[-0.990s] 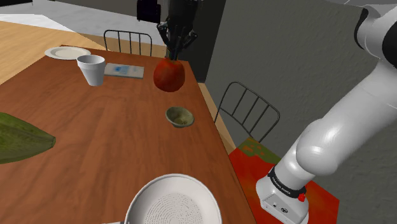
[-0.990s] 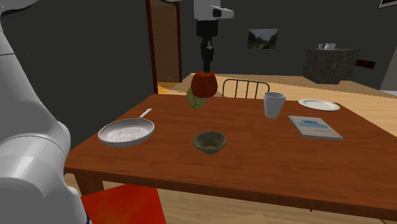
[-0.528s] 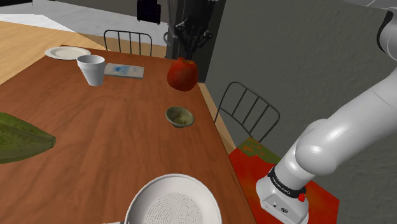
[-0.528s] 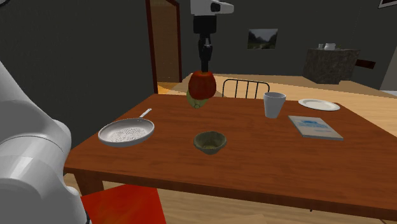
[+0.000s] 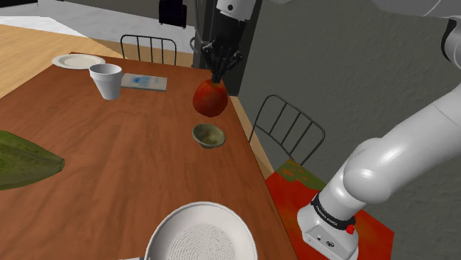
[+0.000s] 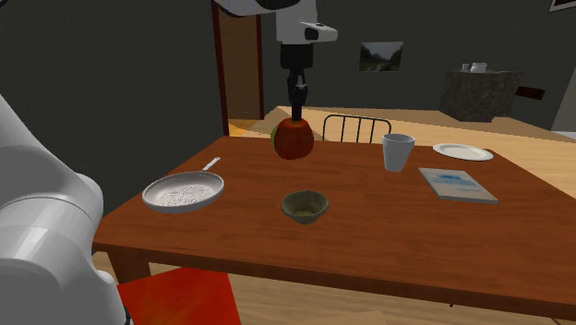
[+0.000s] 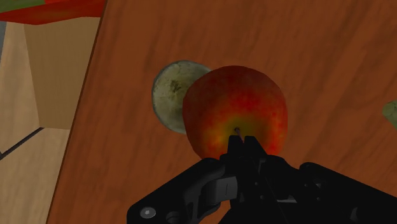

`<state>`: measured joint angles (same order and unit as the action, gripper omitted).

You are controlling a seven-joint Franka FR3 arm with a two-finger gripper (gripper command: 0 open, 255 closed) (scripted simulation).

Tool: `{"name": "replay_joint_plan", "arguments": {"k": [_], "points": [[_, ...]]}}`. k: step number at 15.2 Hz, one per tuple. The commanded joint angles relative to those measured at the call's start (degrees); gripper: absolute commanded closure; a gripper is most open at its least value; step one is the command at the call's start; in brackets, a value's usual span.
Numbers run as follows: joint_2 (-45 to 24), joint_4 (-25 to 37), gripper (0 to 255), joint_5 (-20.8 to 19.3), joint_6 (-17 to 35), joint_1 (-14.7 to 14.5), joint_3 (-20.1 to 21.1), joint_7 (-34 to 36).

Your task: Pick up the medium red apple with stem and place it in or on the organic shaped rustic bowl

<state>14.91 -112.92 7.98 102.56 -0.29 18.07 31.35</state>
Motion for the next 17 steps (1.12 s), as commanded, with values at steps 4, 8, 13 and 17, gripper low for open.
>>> {"name": "replay_joint_plan", "arguments": {"k": [4, 8, 13, 17], "points": [[0.07, -3.95, 255, 0.19, 3.92, -0.12, 0.21, -0.26], [-0.08, -6.88, 255, 0.32, 6.99, -0.21, 0.4, -0.43], [-0.56, -10.28, 255, 0.42, 10.86, -0.31, 0.67, -0.59], [-0.81, -11.44, 255, 0.44, 12.26, -0.35, 0.78, -0.64]]}}
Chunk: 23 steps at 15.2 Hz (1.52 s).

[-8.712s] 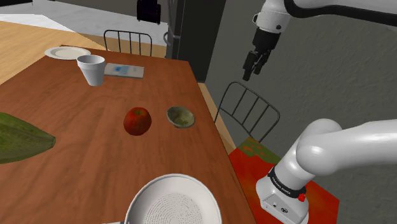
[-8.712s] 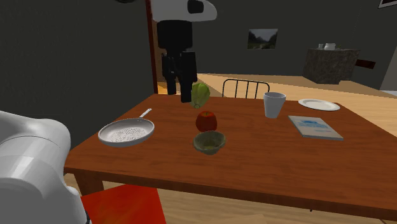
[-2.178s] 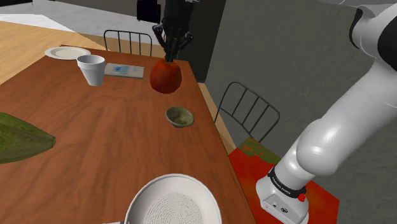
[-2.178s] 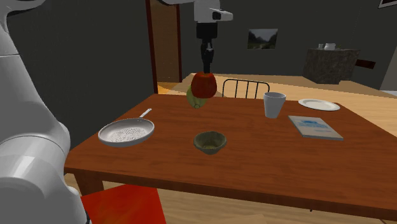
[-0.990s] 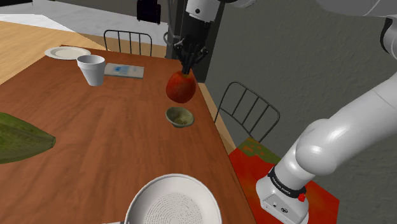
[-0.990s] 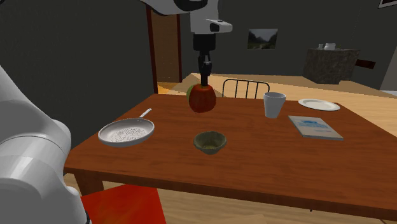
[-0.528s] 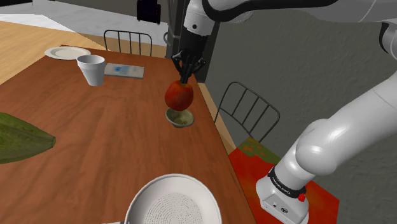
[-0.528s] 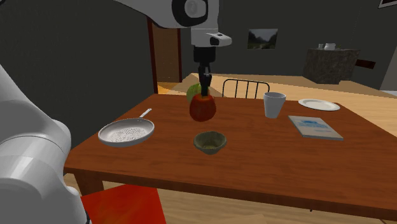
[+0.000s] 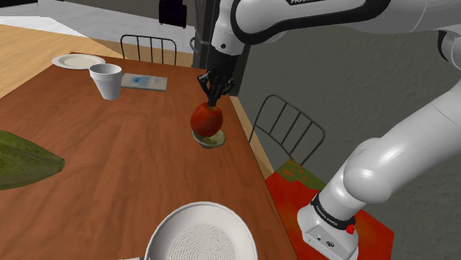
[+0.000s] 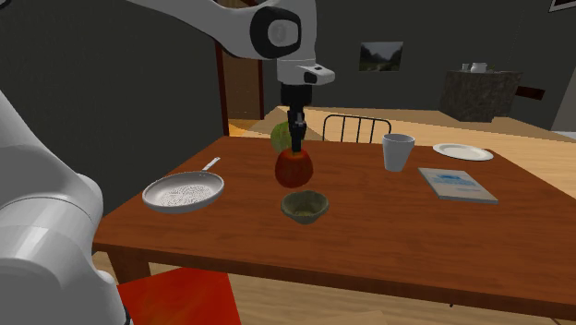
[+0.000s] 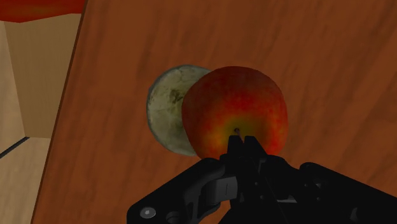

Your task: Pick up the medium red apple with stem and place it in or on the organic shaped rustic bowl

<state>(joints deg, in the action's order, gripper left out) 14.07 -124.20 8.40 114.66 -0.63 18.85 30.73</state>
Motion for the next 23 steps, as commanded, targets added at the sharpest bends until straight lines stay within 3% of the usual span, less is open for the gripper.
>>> {"name": "replay_joint_plan", "arguments": {"k": [1, 5, 6, 11, 15, 23], "points": [[0.02, -0.15, 255, 0.02, 0.16, -0.01, 0.0, -0.01], [0.02, -0.15, 255, 0.02, 0.16, -0.01, 0.0, -0.01], [0.02, -0.15, 0, 0.02, 0.16, -0.01, 0.0, -0.01], [0.02, -0.15, 0, 0.02, 0.17, -0.01, 0.01, -0.01], [1.52, 5.68, 0, -0.03, -7.17, 0.26, -0.79, -0.14], [1.52, 5.68, 0, -0.03, -7.17, 0.26, -0.8, -0.14]]}}
